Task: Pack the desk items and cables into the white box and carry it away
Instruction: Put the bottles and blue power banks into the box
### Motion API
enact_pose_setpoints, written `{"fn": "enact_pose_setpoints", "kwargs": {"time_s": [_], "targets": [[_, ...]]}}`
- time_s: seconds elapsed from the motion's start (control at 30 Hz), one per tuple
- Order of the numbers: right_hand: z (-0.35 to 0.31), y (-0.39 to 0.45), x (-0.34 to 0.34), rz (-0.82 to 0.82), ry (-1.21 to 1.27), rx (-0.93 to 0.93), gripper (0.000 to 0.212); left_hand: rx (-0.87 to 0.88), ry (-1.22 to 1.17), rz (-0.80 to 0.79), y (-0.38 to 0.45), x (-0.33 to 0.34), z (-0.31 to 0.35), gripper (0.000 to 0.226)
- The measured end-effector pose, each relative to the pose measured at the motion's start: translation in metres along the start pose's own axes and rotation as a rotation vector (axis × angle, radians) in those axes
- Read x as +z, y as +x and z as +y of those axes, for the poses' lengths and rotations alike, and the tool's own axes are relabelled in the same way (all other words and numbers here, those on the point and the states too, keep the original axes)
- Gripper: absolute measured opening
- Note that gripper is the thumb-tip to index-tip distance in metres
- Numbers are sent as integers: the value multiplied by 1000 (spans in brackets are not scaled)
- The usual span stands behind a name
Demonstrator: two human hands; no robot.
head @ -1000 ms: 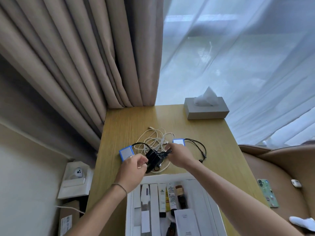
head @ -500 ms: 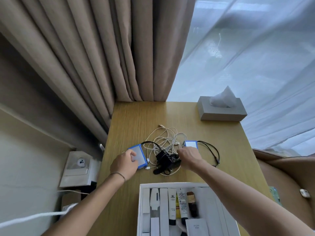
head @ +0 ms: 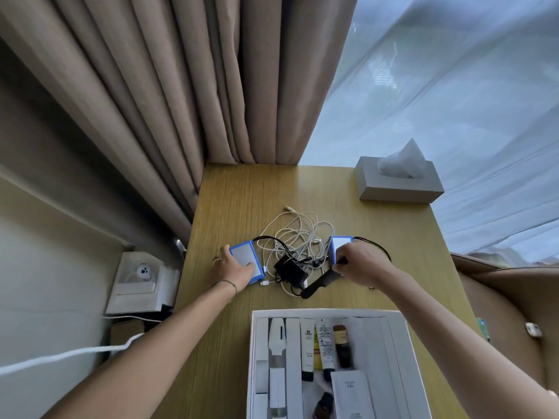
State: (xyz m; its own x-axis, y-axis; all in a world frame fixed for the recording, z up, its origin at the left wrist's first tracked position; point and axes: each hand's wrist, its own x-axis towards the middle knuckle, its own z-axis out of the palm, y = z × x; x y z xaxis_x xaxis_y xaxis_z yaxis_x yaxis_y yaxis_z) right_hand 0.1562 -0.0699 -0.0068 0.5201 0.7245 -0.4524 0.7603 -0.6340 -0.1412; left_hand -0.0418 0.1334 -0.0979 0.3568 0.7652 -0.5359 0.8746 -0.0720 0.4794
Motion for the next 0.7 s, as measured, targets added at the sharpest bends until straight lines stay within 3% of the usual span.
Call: {"fn": "enact_pose_setpoints", "kwargs": {"time_s": [0.1, 0.2, 0.37, 0.53, 0.7], "targets": [[8, -26, -16, 117, 248, 56, 21, -25, -25, -7, 10, 8, 11, 101], [14, -59, -21, 162, 646, 69, 26, -35, 6, -16, 23, 13, 19, 109], [19, -107, -3, 53, 1037, 126, 20, -50, 106, -25, 36, 19, 22, 89], [29, -130, 22, 2, 1210, 160, 9, -39, -1, -67, 32, 13, 16, 76], [26, -126, 47, -78, 1169, 204, 10, 30, -112, -37, 18, -5, 6, 62]]}}
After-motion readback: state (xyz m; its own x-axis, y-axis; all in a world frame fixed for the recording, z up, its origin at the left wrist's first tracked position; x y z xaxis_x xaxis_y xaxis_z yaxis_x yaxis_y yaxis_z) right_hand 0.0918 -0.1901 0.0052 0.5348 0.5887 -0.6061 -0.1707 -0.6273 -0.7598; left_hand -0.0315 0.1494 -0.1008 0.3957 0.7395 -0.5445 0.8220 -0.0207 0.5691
